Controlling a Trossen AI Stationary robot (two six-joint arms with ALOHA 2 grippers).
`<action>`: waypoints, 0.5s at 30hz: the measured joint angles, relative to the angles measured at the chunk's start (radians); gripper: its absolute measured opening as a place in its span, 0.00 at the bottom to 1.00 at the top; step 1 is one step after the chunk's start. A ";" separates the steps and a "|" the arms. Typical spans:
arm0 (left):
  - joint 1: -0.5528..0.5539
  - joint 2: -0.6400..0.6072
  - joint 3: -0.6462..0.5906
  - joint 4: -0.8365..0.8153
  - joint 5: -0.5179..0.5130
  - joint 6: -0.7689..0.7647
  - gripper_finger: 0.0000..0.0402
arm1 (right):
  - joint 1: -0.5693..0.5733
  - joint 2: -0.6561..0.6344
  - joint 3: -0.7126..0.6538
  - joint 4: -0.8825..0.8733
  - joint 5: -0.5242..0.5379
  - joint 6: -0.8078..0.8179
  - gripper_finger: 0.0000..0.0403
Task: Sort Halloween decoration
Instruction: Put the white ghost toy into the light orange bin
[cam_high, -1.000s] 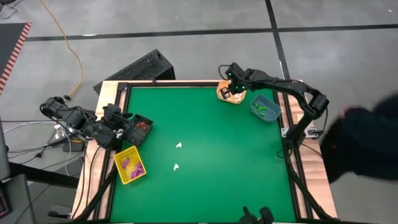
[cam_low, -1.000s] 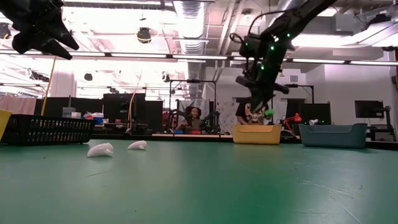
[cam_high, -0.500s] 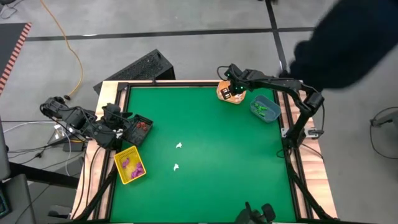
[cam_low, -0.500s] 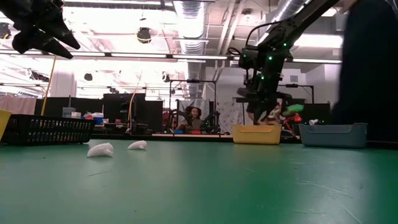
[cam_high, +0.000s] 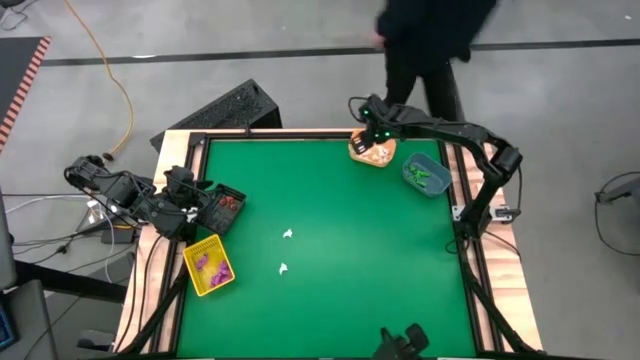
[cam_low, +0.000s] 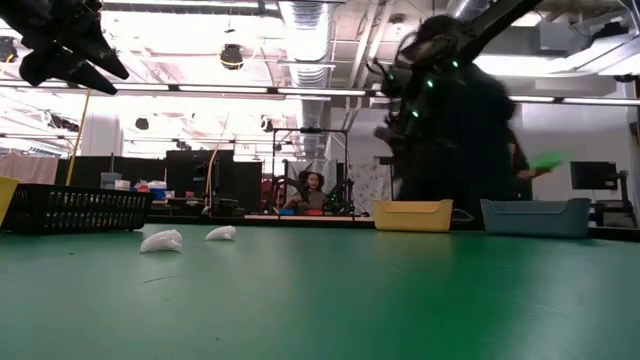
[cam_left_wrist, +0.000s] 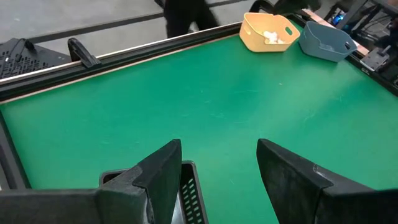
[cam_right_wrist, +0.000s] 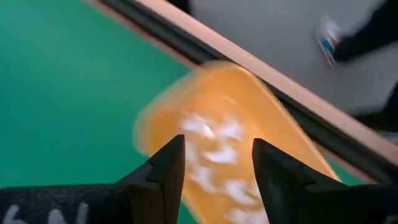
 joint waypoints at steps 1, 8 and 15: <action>0.000 0.000 0.000 0.000 0.000 0.000 0.50 | 0.015 0.000 0.017 0.007 -0.012 -0.020 0.45; 0.000 0.000 0.000 0.000 0.000 0.000 0.50 | 0.160 -0.002 0.107 0.195 -0.208 -0.150 0.44; 0.000 0.000 0.000 0.000 0.000 0.000 0.50 | 0.358 0.000 0.109 0.509 -0.456 -0.287 0.43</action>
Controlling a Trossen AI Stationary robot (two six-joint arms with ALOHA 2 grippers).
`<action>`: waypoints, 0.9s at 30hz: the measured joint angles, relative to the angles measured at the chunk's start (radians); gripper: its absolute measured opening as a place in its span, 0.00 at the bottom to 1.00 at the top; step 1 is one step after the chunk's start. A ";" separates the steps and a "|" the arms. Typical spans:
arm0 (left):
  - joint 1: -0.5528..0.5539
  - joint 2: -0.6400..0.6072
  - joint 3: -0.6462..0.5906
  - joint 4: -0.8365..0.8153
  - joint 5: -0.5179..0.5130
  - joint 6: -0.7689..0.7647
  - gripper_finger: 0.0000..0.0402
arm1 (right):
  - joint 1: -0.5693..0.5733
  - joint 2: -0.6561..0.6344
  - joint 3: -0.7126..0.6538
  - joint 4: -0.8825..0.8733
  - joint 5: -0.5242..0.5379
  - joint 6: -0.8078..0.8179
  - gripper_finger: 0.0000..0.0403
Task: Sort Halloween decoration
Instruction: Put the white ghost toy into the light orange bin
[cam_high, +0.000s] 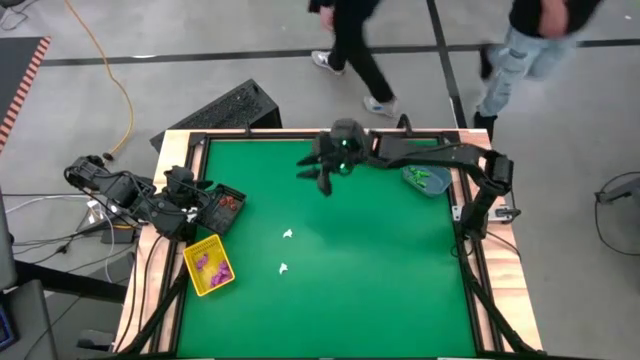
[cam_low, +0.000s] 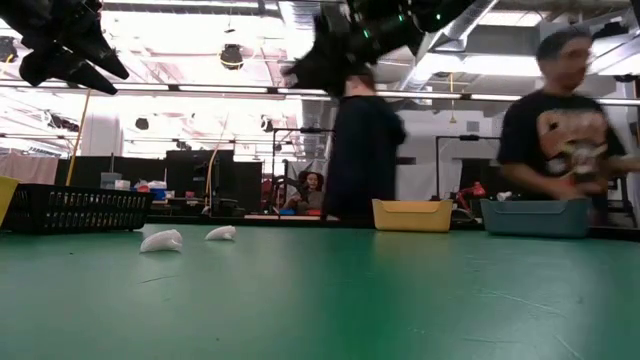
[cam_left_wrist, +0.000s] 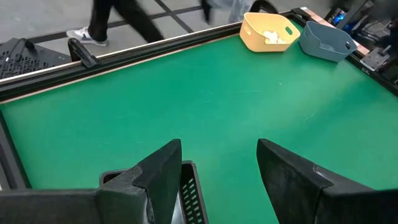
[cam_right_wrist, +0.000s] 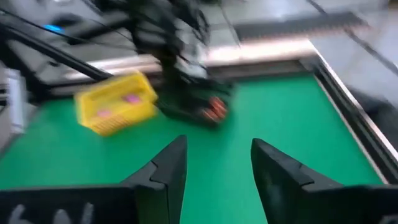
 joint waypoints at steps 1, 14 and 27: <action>0.000 0.000 0.000 0.000 0.000 0.000 0.50 | 0.027 0.006 0.000 0.038 -0.001 0.000 0.43; 0.000 0.000 0.000 0.000 -0.009 -0.007 0.50 | 0.290 0.172 -0.001 0.134 0.020 0.007 0.41; 0.000 0.010 0.000 -0.003 0.001 -0.021 0.50 | 0.323 0.409 0.003 0.267 0.171 0.006 0.41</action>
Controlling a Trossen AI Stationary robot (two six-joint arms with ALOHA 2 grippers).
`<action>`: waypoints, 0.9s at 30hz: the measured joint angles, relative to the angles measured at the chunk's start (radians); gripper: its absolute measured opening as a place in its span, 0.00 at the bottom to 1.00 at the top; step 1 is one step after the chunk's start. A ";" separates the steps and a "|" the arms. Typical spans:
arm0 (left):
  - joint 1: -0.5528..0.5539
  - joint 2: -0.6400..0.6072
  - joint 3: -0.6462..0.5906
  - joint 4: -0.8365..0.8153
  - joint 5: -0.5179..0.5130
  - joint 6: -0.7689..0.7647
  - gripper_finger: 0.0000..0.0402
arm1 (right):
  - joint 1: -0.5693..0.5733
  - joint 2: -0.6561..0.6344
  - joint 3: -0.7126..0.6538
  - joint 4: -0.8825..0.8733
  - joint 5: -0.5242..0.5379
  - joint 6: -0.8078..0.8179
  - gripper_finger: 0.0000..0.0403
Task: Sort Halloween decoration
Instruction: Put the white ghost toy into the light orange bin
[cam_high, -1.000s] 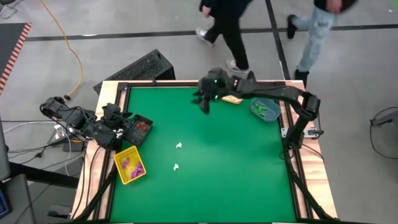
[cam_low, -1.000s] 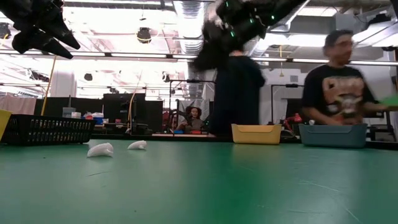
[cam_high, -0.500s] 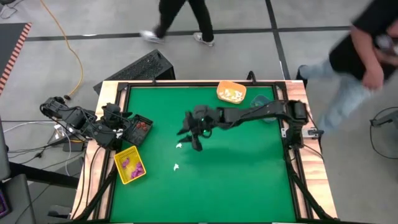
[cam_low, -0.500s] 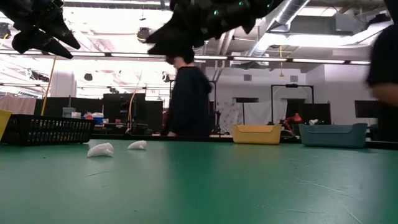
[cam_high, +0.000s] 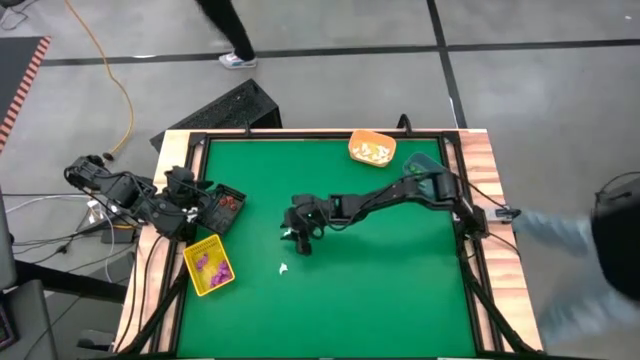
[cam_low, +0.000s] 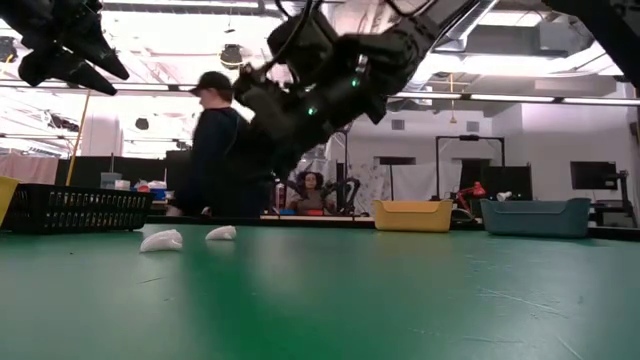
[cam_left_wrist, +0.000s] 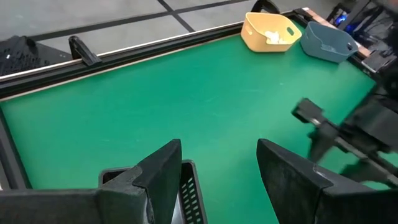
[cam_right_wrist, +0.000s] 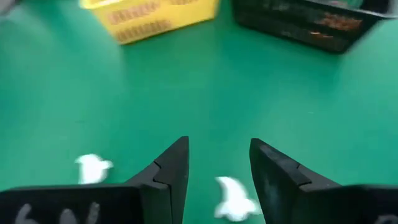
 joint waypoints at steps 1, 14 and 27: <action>0.000 0.002 0.000 0.000 0.000 -0.001 0.50 | -0.004 0.006 0.000 0.008 0.011 0.000 0.41; 0.000 0.050 0.000 -0.001 0.024 -0.002 0.50 | -0.008 0.067 0.001 0.009 0.024 -0.003 0.41; 0.000 0.056 0.000 -0.003 0.026 -0.021 0.50 | 0.012 0.123 -0.004 -0.040 0.110 0.027 0.37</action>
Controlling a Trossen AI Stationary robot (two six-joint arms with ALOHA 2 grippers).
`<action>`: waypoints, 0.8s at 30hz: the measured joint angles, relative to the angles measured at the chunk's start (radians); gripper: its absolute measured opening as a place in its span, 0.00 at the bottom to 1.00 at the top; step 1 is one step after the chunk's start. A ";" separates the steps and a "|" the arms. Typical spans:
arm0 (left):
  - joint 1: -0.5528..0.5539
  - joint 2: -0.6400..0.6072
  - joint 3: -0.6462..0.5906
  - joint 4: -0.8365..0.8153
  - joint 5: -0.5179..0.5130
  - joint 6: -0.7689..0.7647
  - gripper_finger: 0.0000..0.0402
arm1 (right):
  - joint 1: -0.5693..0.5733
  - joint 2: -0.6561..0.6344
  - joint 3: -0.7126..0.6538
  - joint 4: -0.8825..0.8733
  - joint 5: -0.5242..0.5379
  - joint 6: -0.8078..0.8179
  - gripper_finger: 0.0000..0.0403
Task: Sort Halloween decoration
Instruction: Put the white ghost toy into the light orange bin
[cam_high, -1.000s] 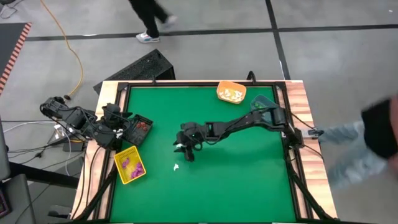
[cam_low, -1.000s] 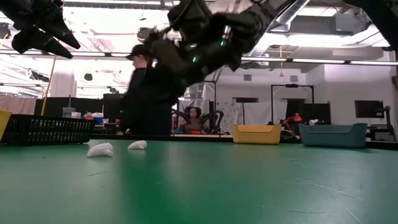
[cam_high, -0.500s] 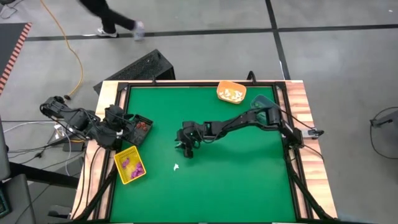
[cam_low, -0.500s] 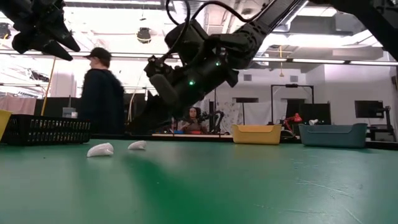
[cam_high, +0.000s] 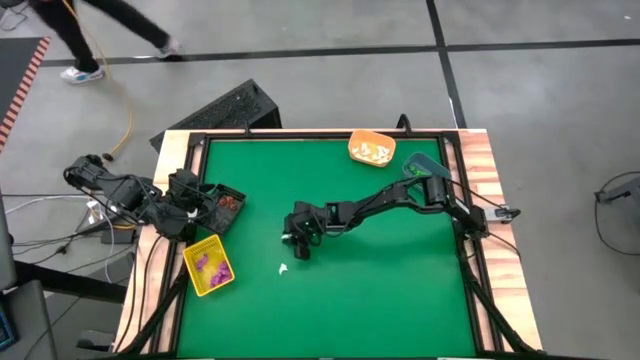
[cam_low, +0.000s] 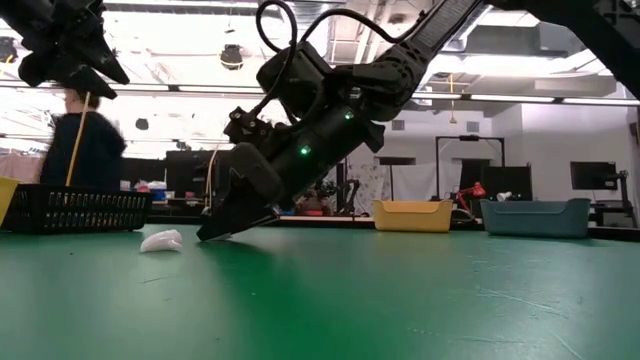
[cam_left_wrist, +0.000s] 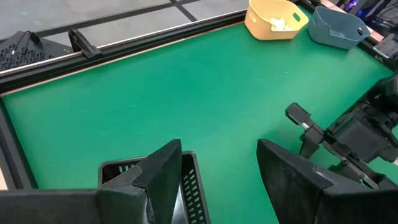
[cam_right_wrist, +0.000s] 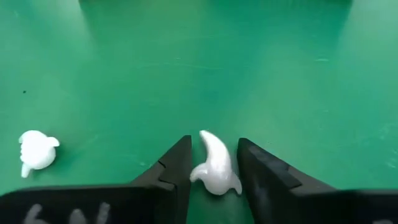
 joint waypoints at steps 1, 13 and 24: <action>0.000 0.000 0.000 0.000 0.000 0.000 0.50 | 0.000 0.001 0.000 -0.003 0.007 0.000 0.35; 0.000 0.000 0.000 0.000 0.009 -0.002 0.50 | 0.004 0.003 -0.003 -0.009 0.038 0.059 0.11; 0.000 0.000 0.000 0.000 0.007 0.000 0.50 | 0.000 -0.023 -0.009 0.051 0.027 0.167 0.09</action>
